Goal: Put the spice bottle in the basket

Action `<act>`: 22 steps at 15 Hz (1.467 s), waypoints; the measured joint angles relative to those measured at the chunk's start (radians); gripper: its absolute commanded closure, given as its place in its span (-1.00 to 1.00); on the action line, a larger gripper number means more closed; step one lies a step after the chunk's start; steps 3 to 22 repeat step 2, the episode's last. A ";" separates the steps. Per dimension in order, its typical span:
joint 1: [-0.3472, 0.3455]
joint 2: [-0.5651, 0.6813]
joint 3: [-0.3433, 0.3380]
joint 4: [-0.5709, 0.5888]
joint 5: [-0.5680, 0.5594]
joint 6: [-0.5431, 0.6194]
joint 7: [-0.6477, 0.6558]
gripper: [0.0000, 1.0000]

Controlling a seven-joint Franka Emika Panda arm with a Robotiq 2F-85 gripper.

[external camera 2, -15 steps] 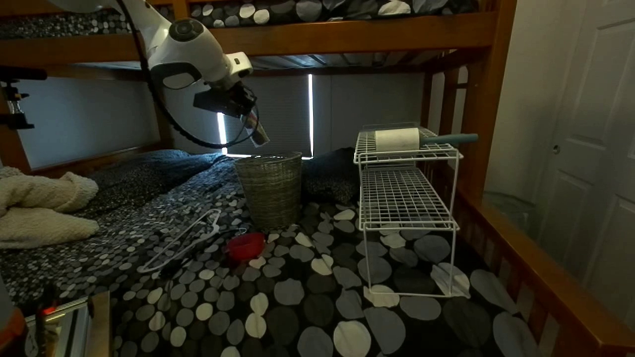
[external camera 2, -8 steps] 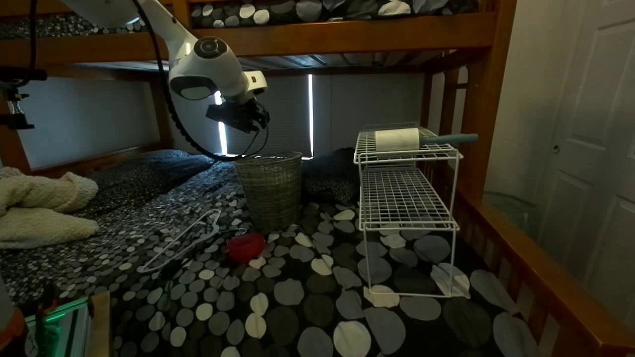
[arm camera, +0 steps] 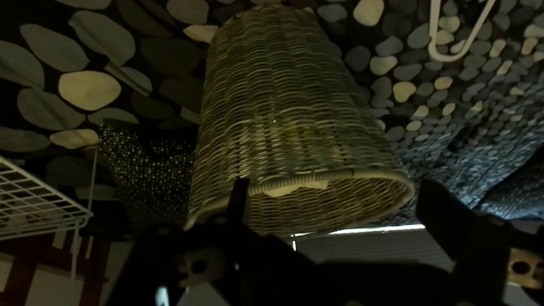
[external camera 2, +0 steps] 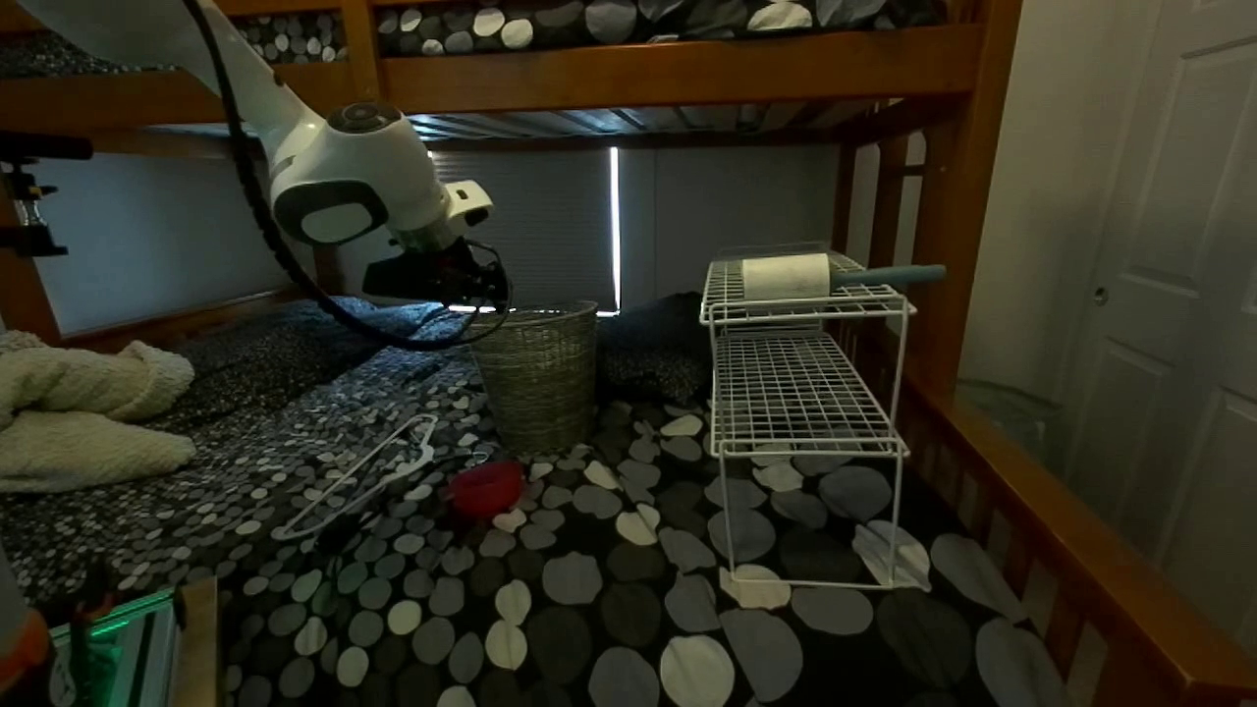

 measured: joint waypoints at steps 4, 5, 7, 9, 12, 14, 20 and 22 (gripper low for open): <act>0.014 -0.108 0.005 -0.098 0.002 -0.002 -0.086 -1.00; 0.014 -0.108 0.005 -0.098 0.002 -0.002 -0.086 -1.00; 0.014 -0.108 0.005 -0.098 0.002 -0.002 -0.086 -1.00; 0.014 -0.108 0.005 -0.098 0.002 -0.002 -0.086 -1.00; 0.014 -0.108 0.005 -0.098 0.002 -0.002 -0.086 -1.00; 0.014 -0.108 0.005 -0.098 0.002 -0.002 -0.086 -1.00; 0.014 -0.108 0.005 -0.098 0.002 -0.002 -0.086 -1.00; 0.014 -0.108 0.005 -0.098 0.002 -0.002 -0.086 -1.00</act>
